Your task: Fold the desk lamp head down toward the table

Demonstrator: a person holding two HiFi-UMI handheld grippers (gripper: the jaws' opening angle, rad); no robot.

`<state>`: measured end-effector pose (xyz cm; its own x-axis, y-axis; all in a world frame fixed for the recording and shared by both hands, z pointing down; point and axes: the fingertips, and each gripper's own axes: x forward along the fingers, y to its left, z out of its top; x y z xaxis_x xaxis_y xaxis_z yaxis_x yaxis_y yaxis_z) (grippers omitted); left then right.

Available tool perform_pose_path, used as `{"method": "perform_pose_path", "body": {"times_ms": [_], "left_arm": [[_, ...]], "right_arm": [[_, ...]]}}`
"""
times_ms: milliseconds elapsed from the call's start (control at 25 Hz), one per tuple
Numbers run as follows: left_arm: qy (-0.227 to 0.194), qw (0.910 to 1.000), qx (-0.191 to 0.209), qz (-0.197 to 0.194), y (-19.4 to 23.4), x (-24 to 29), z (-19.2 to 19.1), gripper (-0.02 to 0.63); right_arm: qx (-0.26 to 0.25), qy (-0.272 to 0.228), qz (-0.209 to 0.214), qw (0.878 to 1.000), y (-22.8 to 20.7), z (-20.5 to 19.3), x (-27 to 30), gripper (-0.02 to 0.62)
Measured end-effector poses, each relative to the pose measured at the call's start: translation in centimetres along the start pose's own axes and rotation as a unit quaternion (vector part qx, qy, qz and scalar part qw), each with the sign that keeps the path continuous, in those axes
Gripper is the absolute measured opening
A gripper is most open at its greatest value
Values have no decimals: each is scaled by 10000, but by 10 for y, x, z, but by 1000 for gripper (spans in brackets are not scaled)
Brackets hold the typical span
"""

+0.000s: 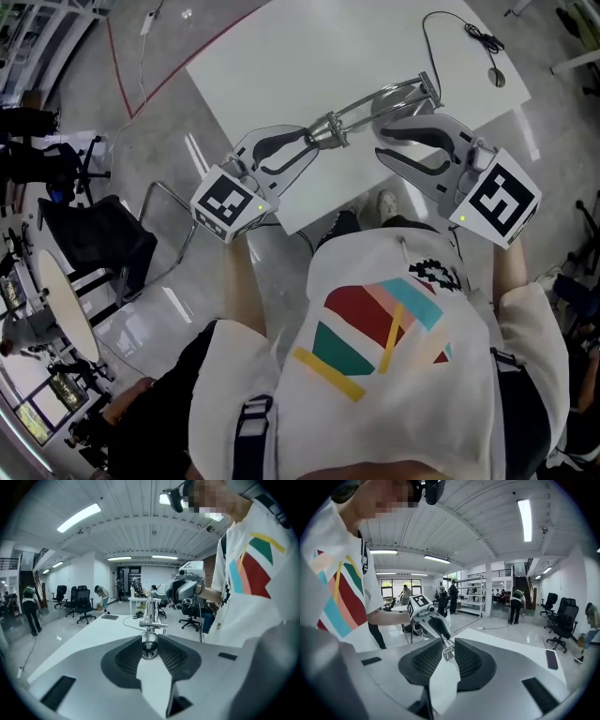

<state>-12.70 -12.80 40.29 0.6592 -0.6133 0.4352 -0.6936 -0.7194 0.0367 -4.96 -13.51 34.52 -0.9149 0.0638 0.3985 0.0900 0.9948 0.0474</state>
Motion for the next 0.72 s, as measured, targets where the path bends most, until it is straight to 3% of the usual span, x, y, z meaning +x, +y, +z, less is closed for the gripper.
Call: {"method": "perform_pose_path", "body": {"times_ms": [200,440,720], "left_arm": [[174,9993,-300,-170,3,22,-47,150],[692,9969,-173,-345,2,55,-61,152],[983,9935,-223,-531,7,70,-71,152]], "right_arm": [[184,392,-352,9984,10,-23,12,86],[634,479,-1019,9916,-2,-46,6,86],[1050,553,-1501,9815,-10,-64,2,86]]}}
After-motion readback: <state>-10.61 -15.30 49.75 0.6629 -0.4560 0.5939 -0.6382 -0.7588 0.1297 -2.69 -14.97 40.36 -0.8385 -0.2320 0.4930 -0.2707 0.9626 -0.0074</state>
